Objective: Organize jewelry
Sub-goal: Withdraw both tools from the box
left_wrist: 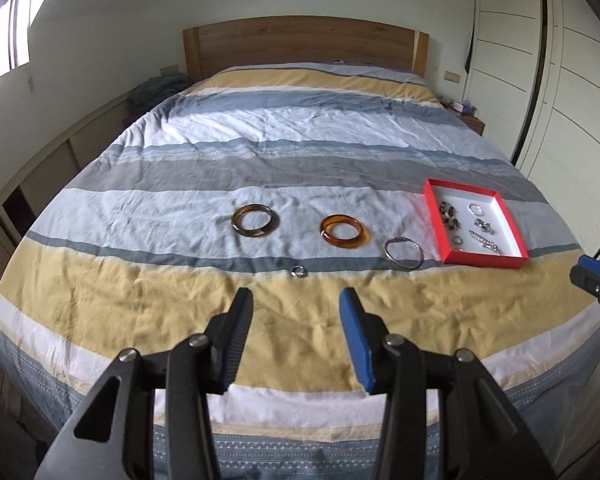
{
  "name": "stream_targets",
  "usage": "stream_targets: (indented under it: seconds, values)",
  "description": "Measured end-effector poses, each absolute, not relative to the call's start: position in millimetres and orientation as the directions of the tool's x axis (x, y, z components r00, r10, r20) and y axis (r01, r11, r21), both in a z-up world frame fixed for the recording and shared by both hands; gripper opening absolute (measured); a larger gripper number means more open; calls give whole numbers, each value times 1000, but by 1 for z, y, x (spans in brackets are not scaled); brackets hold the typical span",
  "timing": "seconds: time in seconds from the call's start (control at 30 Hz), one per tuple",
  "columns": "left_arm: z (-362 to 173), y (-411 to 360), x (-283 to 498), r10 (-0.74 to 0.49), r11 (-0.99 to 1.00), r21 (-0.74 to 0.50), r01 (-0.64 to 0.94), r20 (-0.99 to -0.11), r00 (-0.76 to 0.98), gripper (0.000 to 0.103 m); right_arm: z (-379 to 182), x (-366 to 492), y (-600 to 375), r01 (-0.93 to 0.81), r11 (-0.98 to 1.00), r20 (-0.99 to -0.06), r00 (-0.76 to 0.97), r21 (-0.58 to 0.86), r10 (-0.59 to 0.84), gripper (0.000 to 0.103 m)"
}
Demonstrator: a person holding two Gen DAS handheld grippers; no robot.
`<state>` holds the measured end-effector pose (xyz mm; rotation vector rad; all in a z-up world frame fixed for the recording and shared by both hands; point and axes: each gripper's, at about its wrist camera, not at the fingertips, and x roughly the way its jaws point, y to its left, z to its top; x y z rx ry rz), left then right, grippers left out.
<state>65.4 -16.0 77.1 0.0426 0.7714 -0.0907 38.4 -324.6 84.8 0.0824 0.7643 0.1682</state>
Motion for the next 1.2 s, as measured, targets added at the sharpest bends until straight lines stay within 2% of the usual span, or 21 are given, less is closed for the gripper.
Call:
stream_targets:
  seconds: [0.17, 0.47, 1.2]
  values:
    - [81, -4, 52, -34, 996, 33, 77, -685, 728, 43, 77, 33, -310, -116, 982, -692, 698, 146, 186, 54]
    - [77, 0, 49, -35, 996, 37, 82, -683, 729, 43, 58, 39, -277, -151, 977, -732, 648, 149, 212, 55]
    - [23, -5, 88, -39, 995, 27, 93, -766, 642, 43, 11, 67, -250, -210, 964, -796, 551, 161, 253, 53]
